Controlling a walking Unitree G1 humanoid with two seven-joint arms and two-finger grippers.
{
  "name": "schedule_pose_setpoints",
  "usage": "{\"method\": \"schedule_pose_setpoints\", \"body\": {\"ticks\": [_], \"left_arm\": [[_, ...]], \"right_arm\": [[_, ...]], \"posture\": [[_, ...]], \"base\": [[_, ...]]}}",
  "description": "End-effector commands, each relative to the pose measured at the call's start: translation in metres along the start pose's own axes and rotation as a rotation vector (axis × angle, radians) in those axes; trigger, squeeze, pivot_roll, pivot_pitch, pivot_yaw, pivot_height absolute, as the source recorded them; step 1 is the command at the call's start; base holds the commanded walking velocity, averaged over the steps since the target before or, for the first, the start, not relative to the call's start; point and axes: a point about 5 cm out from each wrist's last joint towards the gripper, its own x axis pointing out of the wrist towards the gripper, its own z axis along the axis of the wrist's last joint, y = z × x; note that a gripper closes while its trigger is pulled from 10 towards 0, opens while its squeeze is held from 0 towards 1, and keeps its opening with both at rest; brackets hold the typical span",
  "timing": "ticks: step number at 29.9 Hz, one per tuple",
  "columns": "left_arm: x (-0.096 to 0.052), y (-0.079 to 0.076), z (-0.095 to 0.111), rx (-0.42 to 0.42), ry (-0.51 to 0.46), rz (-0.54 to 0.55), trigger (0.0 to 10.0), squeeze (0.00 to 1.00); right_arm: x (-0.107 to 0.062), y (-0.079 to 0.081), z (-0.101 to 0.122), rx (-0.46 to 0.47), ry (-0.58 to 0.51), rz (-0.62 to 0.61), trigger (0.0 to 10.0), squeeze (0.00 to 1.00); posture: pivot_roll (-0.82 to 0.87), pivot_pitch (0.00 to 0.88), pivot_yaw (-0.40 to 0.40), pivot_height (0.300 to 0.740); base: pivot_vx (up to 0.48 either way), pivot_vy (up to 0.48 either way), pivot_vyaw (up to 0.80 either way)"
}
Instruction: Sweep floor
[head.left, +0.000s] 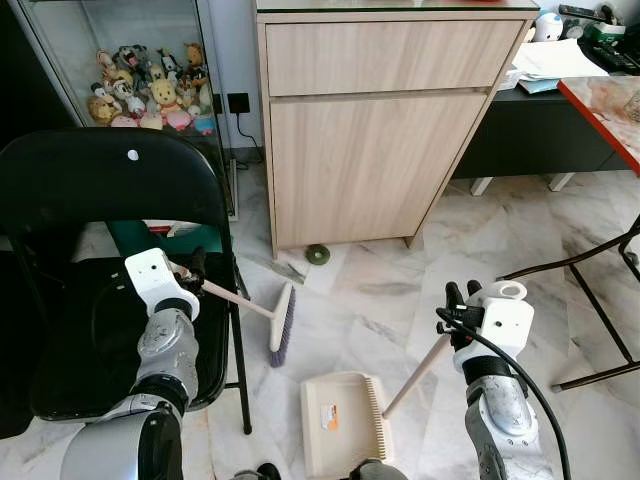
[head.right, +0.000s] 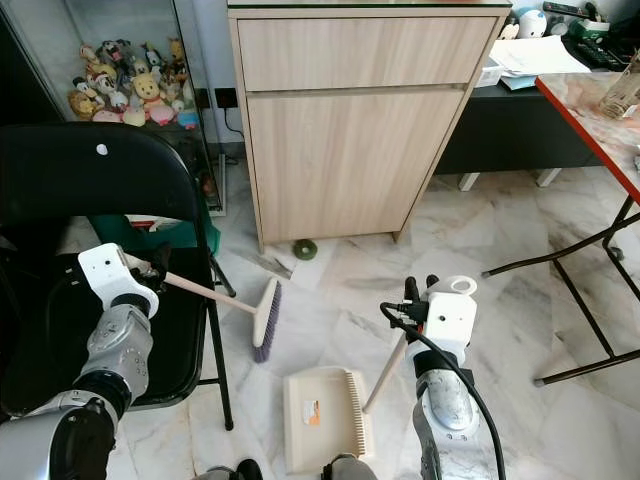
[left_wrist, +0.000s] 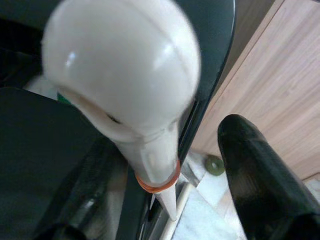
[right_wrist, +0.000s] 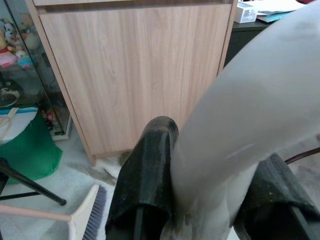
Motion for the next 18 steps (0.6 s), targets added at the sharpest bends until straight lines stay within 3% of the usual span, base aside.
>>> {"method": "schedule_pose_setpoints", "body": {"ticks": [1,18], "left_arm": [[-0.0044,0.0005,-0.0088,0.024,0.031,-0.008,0.0,0.00],[-0.0034,0.0001,-0.0073,0.019,0.027,-0.009,0.0,0.00]], "right_arm": [[-0.0005,-0.0005,0.0083,-0.004,-0.032,0.005,10.0,0.00],[0.0015,0.0008,0.0081,-0.001,-0.030,0.009,10.0,0.00]], "posture": [[-0.24,0.155,-0.076,0.740],[-0.23,0.147,-0.072,0.740]], "base": [[0.000,0.000,0.00],[0.000,0.000,0.00]]}}
